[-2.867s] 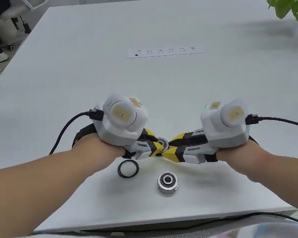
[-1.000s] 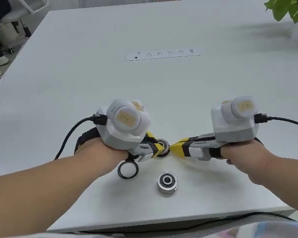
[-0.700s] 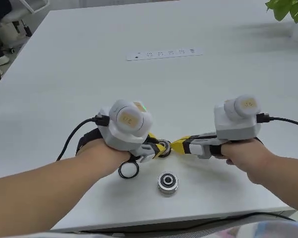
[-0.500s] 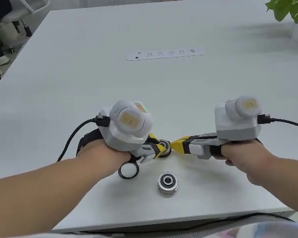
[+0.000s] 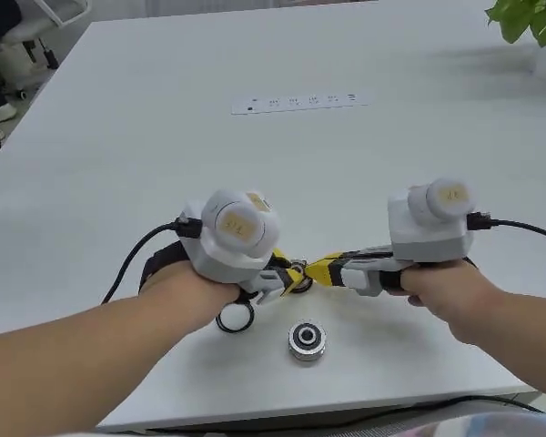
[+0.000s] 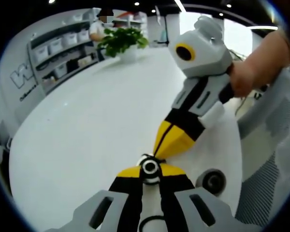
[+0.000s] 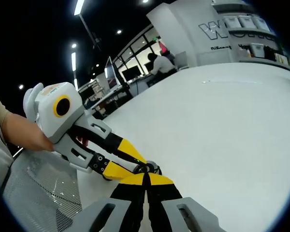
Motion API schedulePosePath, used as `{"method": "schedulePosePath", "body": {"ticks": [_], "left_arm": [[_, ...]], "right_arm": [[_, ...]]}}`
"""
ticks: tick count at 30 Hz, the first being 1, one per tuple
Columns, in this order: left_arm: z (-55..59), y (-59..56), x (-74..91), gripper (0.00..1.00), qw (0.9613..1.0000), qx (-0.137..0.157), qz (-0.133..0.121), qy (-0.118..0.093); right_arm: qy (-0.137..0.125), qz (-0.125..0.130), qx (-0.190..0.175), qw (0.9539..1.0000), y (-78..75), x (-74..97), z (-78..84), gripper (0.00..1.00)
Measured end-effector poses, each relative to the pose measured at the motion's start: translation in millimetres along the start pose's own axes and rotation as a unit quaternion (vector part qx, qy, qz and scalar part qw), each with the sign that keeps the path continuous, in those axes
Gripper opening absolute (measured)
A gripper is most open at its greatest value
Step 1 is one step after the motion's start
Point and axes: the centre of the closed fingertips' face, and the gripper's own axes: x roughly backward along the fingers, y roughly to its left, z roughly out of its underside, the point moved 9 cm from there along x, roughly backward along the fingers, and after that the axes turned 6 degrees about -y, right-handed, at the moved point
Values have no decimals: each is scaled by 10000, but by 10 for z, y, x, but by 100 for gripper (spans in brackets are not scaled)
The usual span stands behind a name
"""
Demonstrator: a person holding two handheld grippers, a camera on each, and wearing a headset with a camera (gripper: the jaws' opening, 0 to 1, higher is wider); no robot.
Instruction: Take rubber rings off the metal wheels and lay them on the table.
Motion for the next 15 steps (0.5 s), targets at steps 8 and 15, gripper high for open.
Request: {"method": "schedulePosePath", "body": {"ticks": [8, 15], "left_arm": [[-1, -2, -1, 12, 10000, -9, 8, -6], [4, -1, -1, 12, 10000, 9, 4, -42]], "right_arm": [[-37, -85, -32, 10000, -6, -11, -7, 0], [-134, -184, -112, 9997, 1, -11, -24, 0]]}}
